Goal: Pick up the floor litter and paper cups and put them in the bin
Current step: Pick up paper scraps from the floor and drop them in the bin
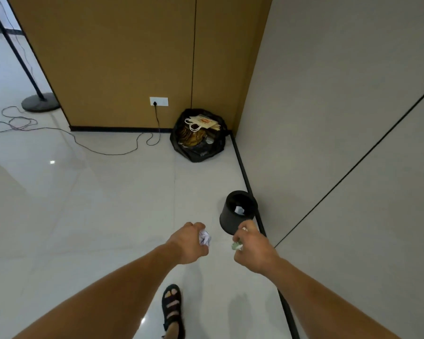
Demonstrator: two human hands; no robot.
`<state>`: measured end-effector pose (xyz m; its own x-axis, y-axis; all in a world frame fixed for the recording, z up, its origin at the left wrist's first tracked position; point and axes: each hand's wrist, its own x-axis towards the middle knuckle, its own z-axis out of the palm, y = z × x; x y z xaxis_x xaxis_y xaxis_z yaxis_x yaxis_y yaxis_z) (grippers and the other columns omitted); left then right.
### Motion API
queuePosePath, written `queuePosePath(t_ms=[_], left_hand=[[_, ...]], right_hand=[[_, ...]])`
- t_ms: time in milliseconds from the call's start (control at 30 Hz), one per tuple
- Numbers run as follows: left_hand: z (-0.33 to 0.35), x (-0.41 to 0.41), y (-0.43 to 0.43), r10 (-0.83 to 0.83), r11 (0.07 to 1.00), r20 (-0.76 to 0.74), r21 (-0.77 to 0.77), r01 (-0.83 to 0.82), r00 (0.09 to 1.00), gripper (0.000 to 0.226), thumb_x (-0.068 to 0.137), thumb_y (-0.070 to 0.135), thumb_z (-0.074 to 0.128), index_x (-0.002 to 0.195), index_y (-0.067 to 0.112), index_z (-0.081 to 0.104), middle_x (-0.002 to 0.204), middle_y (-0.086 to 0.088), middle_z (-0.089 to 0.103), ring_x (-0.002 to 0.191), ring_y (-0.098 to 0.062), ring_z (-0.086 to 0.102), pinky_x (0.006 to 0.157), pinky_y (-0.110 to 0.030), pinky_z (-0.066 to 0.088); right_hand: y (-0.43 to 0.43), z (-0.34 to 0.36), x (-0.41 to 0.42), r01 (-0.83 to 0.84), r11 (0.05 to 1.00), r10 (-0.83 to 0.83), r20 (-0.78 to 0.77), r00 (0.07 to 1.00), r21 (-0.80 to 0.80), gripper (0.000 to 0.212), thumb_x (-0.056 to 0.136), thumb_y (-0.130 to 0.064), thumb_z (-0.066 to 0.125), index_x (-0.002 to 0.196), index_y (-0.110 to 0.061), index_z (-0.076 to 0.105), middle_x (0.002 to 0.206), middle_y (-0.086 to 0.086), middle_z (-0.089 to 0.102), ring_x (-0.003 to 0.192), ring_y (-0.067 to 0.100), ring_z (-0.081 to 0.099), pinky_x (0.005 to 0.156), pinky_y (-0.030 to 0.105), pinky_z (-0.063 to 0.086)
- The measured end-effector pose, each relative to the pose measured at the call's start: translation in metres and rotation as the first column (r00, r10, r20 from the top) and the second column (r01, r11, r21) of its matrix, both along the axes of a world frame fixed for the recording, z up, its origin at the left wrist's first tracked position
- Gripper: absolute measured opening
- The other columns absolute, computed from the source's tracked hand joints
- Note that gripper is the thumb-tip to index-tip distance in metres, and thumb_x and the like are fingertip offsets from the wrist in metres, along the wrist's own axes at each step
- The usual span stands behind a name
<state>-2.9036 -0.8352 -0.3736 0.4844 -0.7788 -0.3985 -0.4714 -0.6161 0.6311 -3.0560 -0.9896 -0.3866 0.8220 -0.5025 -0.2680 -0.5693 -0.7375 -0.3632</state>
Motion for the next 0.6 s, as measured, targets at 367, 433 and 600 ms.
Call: queuePosePath(t_ms=[367, 433, 600], left_hand=[[-0.025, 0.133, -0.211, -0.141, 0.989, -0.019, 0.032, 0.142, 0.99, 0.036, 0.081, 0.032, 0.066, 0.111, 0.018, 0.053, 0.111, -0.006, 0.056, 0.097, -0.023, 0.059, 0.089, -0.034, 0.05], [-0.038, 0.147, -0.244, -0.13, 0.988, -0.028, 0.078, 0.132, 0.991, 0.039, 0.081, 0.033, 0.066, 0.114, 0.019, 0.052, 0.114, -0.005, 0.054, 0.1, -0.023, 0.058, 0.091, -0.034, 0.049], [-0.078, 0.174, -0.348, -0.074, 0.988, -0.072, 0.13, 0.083, 0.995, 0.04, 0.081, 0.034, 0.065, 0.115, 0.018, 0.051, 0.113, -0.005, 0.054, 0.099, -0.023, 0.059, 0.086, -0.027, 0.048]], right_hand=[[-0.174, -0.017, 0.114, 0.211, 0.975, -0.21, -0.021, 0.977, 0.064, 0.031, 0.082, -0.02, 0.068, 0.112, -0.022, 0.06, 0.139, -0.007, 0.03, 0.097, 0.015, 0.058, 0.083, 0.018, 0.045], [-0.206, -0.032, 0.127, 0.206, 0.975, -0.205, -0.021, 0.979, 0.086, 0.03, 0.083, -0.02, 0.066, 0.112, -0.02, 0.06, 0.14, -0.005, 0.03, 0.101, 0.015, 0.056, 0.085, 0.016, 0.043], [-0.3, -0.079, 0.161, 0.189, 0.97, -0.184, -0.042, 0.982, 0.155, 0.033, 0.084, -0.019, 0.066, 0.116, -0.014, 0.06, 0.143, 0.001, 0.032, 0.108, 0.017, 0.055, 0.087, 0.016, 0.042]])
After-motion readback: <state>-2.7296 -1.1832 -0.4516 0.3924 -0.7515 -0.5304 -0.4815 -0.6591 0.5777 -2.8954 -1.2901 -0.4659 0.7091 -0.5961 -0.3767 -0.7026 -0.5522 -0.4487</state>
